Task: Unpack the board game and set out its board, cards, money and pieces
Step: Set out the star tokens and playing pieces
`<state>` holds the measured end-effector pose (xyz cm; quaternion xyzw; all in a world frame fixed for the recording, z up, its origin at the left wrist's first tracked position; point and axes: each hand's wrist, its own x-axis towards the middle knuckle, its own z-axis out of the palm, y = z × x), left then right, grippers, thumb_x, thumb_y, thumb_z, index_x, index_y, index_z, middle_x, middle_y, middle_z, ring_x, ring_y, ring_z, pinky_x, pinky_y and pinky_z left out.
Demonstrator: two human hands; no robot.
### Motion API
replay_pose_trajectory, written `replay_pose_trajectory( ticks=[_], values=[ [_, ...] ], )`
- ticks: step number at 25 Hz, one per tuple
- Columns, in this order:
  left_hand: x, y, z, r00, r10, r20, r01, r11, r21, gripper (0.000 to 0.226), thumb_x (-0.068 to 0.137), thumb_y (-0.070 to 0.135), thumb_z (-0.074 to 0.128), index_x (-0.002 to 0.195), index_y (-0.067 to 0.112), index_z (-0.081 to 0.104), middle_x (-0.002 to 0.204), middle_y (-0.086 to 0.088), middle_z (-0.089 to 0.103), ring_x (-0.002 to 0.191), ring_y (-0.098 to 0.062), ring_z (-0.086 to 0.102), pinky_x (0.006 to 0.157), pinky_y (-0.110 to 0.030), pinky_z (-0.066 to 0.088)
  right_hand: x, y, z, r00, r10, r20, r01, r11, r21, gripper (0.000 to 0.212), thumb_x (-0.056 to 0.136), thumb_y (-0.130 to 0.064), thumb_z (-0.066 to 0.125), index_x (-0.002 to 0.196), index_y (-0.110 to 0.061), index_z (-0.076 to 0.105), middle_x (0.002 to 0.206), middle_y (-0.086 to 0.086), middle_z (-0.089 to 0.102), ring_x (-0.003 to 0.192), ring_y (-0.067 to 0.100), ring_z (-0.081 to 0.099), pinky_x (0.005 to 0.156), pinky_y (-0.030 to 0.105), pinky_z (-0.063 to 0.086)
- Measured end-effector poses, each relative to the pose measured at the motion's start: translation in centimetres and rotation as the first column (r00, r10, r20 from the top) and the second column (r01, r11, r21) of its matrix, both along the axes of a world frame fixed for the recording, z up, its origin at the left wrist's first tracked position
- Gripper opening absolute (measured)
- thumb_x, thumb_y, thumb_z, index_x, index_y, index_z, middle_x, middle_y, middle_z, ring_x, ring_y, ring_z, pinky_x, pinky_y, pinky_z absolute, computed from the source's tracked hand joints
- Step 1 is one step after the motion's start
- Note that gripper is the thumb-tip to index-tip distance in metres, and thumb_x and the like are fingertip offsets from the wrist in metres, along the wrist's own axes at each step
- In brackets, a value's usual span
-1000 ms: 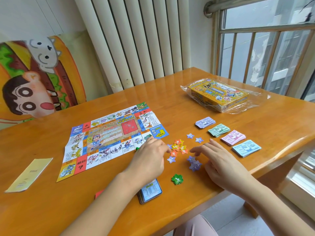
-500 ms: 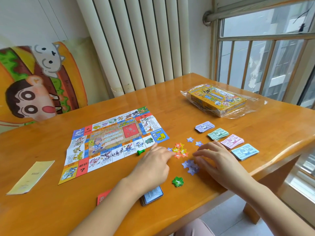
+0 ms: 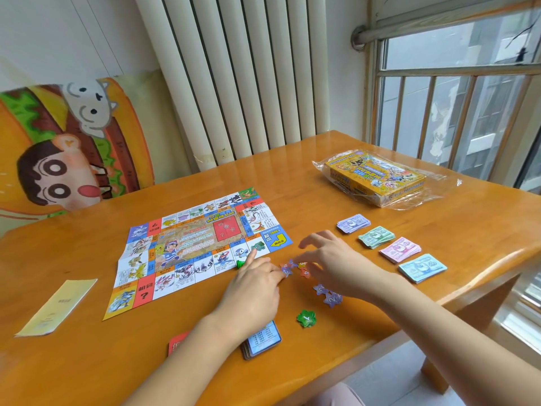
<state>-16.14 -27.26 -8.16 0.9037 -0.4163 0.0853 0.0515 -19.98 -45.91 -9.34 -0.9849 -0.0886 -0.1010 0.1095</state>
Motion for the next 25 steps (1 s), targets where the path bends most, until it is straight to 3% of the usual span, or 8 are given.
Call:
replay_pose_trajectory(
  ticks=[7,13,16,20,23,25],
  values=[
    [-0.5,0.4,0.1,0.996,-0.078,-0.049,0.077,0.997,-0.025,0.042,0.097,0.019,0.04,0.137,0.03,0.046,0.134,0.012,0.049,0.134,-0.005,0.029,0.097,-0.009,-0.029,3.0,1.4,1.0,0.986,0.07,-0.153,-0.083,0.994,-0.076,0.046,0.093,-0.011,0.042,0.127,-0.036,0.058,0.141,-0.001,0.039,0.13,0.023,0.028,0.104,0.035,0.032],
    [0.3,0.1,-0.1,0.997,-0.046,-0.055,0.043,0.998,-0.053,0.046,0.097,0.021,0.041,0.143,0.022,0.036,0.144,0.007,0.04,0.138,-0.005,0.025,0.109,-0.016,-0.015,2.9,0.0,1.2,0.99,0.023,-0.141,-0.024,1.0,-0.01,0.059,0.085,0.004,0.038,0.127,-0.03,0.061,0.141,-0.001,0.041,0.127,0.021,0.031,0.105,0.029,0.031],
    [1.7,-0.4,-0.2,0.995,-0.015,-0.098,0.014,1.0,-0.019,0.055,0.095,0.009,0.039,0.148,0.02,0.027,0.152,0.006,0.031,0.141,-0.006,0.02,0.111,-0.019,-0.013,2.5,0.1,0.9,0.984,0.058,-0.169,-0.058,0.998,0.002,0.054,0.086,0.001,0.04,0.127,-0.027,0.062,0.141,-0.001,0.041,0.13,0.021,0.028,0.107,0.029,0.029],
    [2.8,-0.7,-0.1,0.981,-0.01,-0.193,0.012,1.0,0.009,0.067,0.088,-0.005,0.033,0.149,0.021,0.023,0.151,0.001,0.034,0.142,-0.009,0.021,0.113,-0.021,-0.009,2.2,-0.1,1.0,0.979,0.094,-0.183,-0.083,0.994,0.068,0.05,0.086,0.0,0.042,0.126,-0.022,0.061,0.141,0.0,0.043,0.133,0.019,0.027,0.111,0.033,0.027],
    [2.4,-0.7,0.5,0.976,0.029,-0.214,-0.033,0.999,-0.015,0.068,0.09,-0.007,0.03,0.151,0.022,0.018,0.153,0.0,0.032,0.144,-0.015,0.015,0.113,-0.02,-0.005,2.1,0.1,1.2,0.973,0.113,-0.203,-0.093,0.99,0.105,0.055,0.084,0.003,0.039,0.133,-0.019,0.05,0.142,0.001,0.046,0.14,0.016,0.027,0.118,0.042,0.013],
    [2.3,-0.6,0.8,0.978,0.051,-0.202,-0.055,0.998,-0.018,0.067,0.09,-0.007,0.03,0.15,0.02,0.021,0.151,0.0,0.035,0.144,-0.016,0.018,0.114,-0.021,-0.003,1.9,0.3,1.4,0.958,0.174,-0.228,-0.14,0.978,0.157,0.053,0.082,0.006,0.038,0.127,-0.017,0.052,0.135,-0.002,0.053,0.133,0.011,0.038,0.12,0.044,0.005]
  ],
)
